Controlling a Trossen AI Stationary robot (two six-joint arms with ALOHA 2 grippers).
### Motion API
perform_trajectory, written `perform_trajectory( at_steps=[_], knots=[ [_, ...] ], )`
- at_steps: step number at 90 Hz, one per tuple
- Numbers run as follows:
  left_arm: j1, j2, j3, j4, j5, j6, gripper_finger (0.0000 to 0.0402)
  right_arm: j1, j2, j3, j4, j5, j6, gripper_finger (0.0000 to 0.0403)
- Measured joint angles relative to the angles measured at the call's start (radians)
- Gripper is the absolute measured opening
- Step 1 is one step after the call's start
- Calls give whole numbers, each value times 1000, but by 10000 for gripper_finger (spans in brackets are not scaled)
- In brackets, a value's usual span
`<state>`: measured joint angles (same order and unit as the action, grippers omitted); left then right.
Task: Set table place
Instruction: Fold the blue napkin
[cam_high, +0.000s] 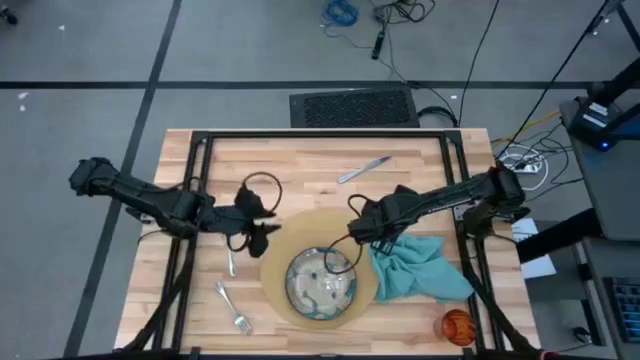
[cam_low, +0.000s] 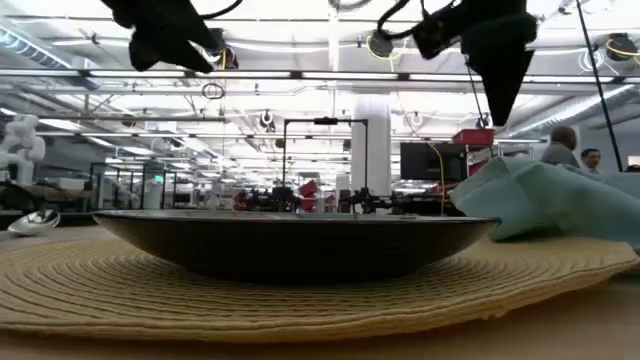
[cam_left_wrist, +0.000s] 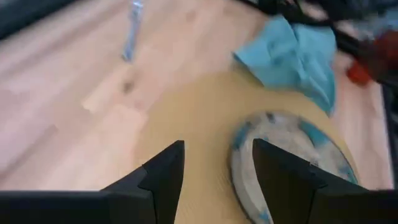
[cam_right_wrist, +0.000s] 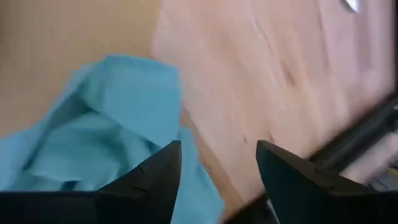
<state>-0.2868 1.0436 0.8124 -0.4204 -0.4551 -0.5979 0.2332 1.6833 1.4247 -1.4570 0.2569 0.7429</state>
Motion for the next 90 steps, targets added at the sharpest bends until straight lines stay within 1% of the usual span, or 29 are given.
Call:
perform_trajectory(
  at_steps=[8, 17, 26, 33, 39, 46, 52, 59, 63, 70, 75, 90],
  knots=[
    [20, 16, 0, 32, -14, 87, 173, 7, -63, -89, -52, 3, 78, 198],
    [45, 50, 0, 82, -3, 162, 173, 5, -169, -213, -33, 5, 189, 198],
    [71, 111, 0, 114, 23, 194, 173, 6, -260, -344, 120, -48, 235, 198],
    [89, 149, -1, 121, 41, 204, 173, 8, -310, -427, 253, -108, 252, 198],
    [99, 161, -1, 122, 59, 222, 173, 20, -335, -475, 361, -147, 270, 198],
    [106, 157, -1, 125, 59, 256, 173, 40, -343, -495, 423, -173, 283, 198],
    [110, 148, -1, 127, 18, 289, 173, 52, -345, -494, 475, -124, 286, 198],
    [113, 146, -1, 129, -47, 280, 173, 62, -336, -494, 556, 5, 289, 198],
    [112, 151, -1, 129, -50, 234, 173, 63, -328, -494, 596, 66, 297, 198],
    [109, 182, -1, 147, -29, 175, 173, 62, -313, -494, 635, 133, 318, 198],
    [107, 206, -1, 146, -28, 170, 173, 52, -303, -494, 651, 141, 318, 198],
    [130, 306, -1, 168, -41, 213, 173, 24, -266, -494, 711, 120, 224, 199]
  ],
)
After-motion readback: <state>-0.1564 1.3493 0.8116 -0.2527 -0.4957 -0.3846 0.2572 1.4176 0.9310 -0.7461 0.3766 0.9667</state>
